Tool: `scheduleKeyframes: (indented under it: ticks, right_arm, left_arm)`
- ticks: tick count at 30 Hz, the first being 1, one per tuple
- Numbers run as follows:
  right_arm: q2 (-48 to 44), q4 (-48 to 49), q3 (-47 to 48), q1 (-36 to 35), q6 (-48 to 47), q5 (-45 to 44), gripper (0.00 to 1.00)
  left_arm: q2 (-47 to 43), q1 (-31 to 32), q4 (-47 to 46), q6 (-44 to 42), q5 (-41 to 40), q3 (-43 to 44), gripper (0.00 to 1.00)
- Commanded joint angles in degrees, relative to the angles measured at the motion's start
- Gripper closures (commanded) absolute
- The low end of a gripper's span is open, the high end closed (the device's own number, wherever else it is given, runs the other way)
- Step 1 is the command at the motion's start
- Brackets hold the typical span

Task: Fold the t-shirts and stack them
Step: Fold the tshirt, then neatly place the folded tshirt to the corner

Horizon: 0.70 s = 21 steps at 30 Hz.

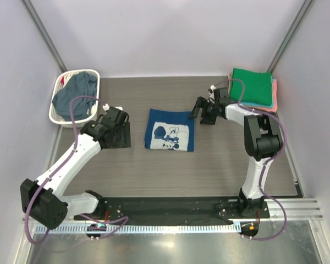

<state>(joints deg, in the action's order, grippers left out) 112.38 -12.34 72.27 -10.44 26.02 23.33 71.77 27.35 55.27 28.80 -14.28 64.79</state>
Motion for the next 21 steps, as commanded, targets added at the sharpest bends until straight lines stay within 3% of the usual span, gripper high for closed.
scheduleKeyframes:
  ticks: [1, 7, 10, 12, 16, 17, 21]
  right_arm:
    - [5.0, 3.9, 4.0, -0.4, 0.9, 1.6, 0.16]
    - [9.0, 6.3, 2.5, -2.3, 4.9, 2.2, 0.19]
    - [10.0, 7.7, 0.9, -3.5, 6.6, 4.3, 0.26]
    - [10.0, 7.9, -0.1, -3.6, 6.8, 5.6, 0.41]
    - [9.7, 10.2, -1.4, -3.5, 7.5, 8.7, 0.58]
    - [10.7, 10.5, -1.1, -3.6, 7.2, 9.6, 0.70]
    - [10.9, 10.6, 0.5, -3.5, 5.5, 13.7, 0.99]
  left_arm:
    - [-5.7, -0.3, -0.5, 2.2, -3.6, -4.1, 0.32]
    - [-9.0, -0.3, 0.2, 3.5, -6.9, -5.7, 0.32]
    - [-11.6, -0.2, 0.1, 3.7, -8.7, -6.9, 0.30]
    - [-13.3, -0.3, -0.2, 3.9, -8.9, -7.3, 0.28]
    - [-14.6, -0.3, -0.2, 4.3, -8.8, -7.8, 0.26]
    - [-14.6, -0.2, -0.1, 4.2, -8.7, -7.8, 0.26]
    - [-15.3, -0.3, 1.6, 4.2, -8.4, -6.8, 0.27]
